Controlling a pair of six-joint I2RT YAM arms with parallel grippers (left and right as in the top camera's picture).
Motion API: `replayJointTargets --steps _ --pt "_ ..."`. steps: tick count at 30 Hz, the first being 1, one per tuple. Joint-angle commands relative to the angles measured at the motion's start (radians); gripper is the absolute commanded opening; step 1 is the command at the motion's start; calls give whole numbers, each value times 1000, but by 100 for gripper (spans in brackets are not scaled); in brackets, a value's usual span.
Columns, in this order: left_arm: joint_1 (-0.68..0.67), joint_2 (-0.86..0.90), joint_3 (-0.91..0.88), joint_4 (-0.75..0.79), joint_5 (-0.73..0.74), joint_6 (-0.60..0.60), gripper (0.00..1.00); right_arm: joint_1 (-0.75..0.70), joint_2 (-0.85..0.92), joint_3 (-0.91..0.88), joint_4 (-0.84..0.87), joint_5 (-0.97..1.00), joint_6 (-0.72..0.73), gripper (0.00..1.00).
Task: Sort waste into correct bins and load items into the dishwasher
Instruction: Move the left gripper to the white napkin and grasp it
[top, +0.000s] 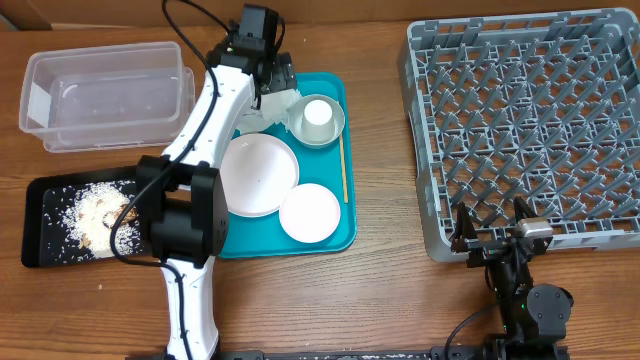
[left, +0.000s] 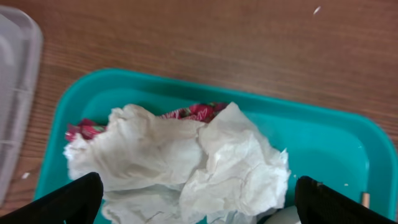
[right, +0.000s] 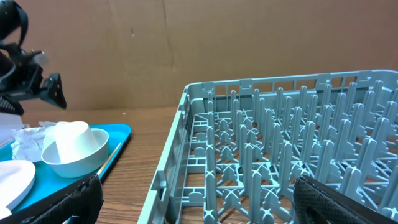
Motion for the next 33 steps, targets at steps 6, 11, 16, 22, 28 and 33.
replayJointTargets --steps 6,11,16,22,28,33 --pt "-2 55 10 -16 131 15 78 -3 -10 -10 4 8 -7 100" --pt "-2 56 10 -47 140 15 71 -3 -10 -10 5 8 -7 100" --pt "-2 56 5 -69 130 15 71 -3 -10 -10 4 8 -7 100" --pt "-2 56 -6 -69 128 15 73 -3 -10 -10 4 8 -7 100" --pt "-2 61 -8 -63 125 15 75 -3 -10 -10 4 8 -7 100" --pt "-2 88 -8 -59 125 14 75 -3 -10 -10 4 8 -7 100"
